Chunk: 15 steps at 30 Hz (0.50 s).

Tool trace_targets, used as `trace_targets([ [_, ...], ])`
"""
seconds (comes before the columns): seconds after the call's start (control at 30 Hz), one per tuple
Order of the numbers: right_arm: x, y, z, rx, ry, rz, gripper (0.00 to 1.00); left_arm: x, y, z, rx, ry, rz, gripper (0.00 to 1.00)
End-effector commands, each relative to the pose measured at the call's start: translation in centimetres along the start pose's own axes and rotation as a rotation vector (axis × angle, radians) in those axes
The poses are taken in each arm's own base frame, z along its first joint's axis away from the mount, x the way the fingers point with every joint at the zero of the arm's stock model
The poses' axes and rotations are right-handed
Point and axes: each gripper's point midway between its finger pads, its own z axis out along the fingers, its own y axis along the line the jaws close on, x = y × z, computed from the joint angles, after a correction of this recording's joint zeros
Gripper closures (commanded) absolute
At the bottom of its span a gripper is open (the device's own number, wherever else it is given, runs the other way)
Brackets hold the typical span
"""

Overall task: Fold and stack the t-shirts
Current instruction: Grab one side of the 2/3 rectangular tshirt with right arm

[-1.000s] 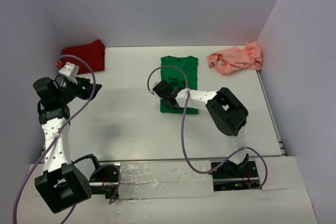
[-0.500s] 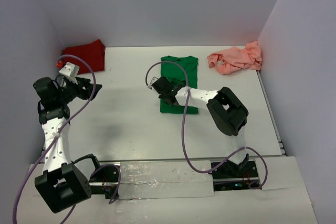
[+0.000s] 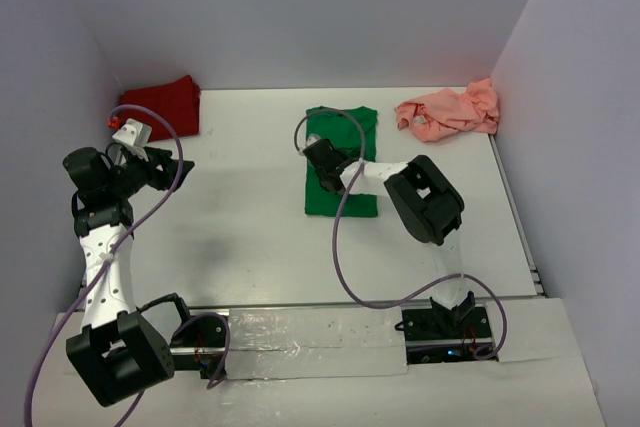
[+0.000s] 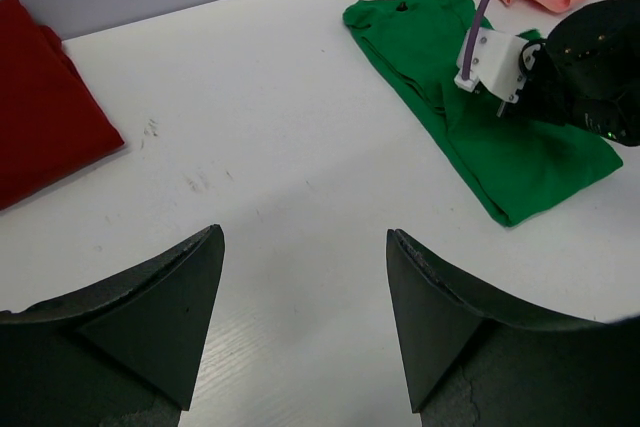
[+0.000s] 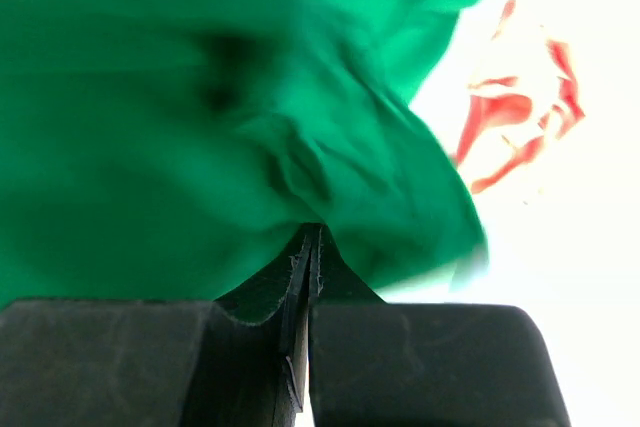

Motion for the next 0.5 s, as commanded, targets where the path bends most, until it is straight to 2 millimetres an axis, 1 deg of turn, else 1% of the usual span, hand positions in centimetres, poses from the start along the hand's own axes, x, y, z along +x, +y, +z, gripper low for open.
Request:
trace_targets([
  [0.0,-1.0,-4.2,0.9,0.189,-0.013,0.088,1.0,-0.5,-0.4,-0.3,0.012,-0.015,0.035,0.25],
  [0.03,-0.8,-4.5,1.0,0.209,-0.012,0.057,1.0,-0.4,-0.4,-0.3,0.014,-0.014,0.03,0.25],
  [0.07,-0.2,-4.5,1.3,0.232,0.0,0.041,1.0,-0.4,-0.4,-0.3,0.014,-0.013,0.028,0.25],
  [0.13,-0.3,-5.0,1.5,0.283,-0.003,0.029,1.0,-0.3,-0.4,-0.2,0.017,-0.012,0.027,0.25],
  [0.17,0.1,-4.8,1.6,0.293,0.001,0.013,1.0,-0.2,-0.4,-0.2,0.018,-0.009,0.022,0.25],
  [0.2,-0.4,-5.3,1.7,0.329,-0.028,0.047,1.0,-0.2,-0.4,-0.1,0.022,-0.008,0.023,0.25],
  [0.27,-0.1,-5.7,1.7,0.368,-0.016,0.011,1.0,-0.1,-0.3,-0.1,0.02,-0.007,0.021,0.25],
  [0.37,-0.7,-6.4,1.6,0.409,-0.045,0.031,1.0,0.0,-0.3,0.0,0.024,-0.005,0.016,0.25],
  [0.4,-1.0,-7.0,1.1,0.41,-0.064,0.052,1.0,0.0,-0.3,0.0,0.021,-0.004,0.016,0.25],
  [0.47,-2.3,-6.4,0.8,0.313,-0.137,0.107,1.0,0.0,-0.3,0.0,0.024,-0.005,0.018,0.25],
])
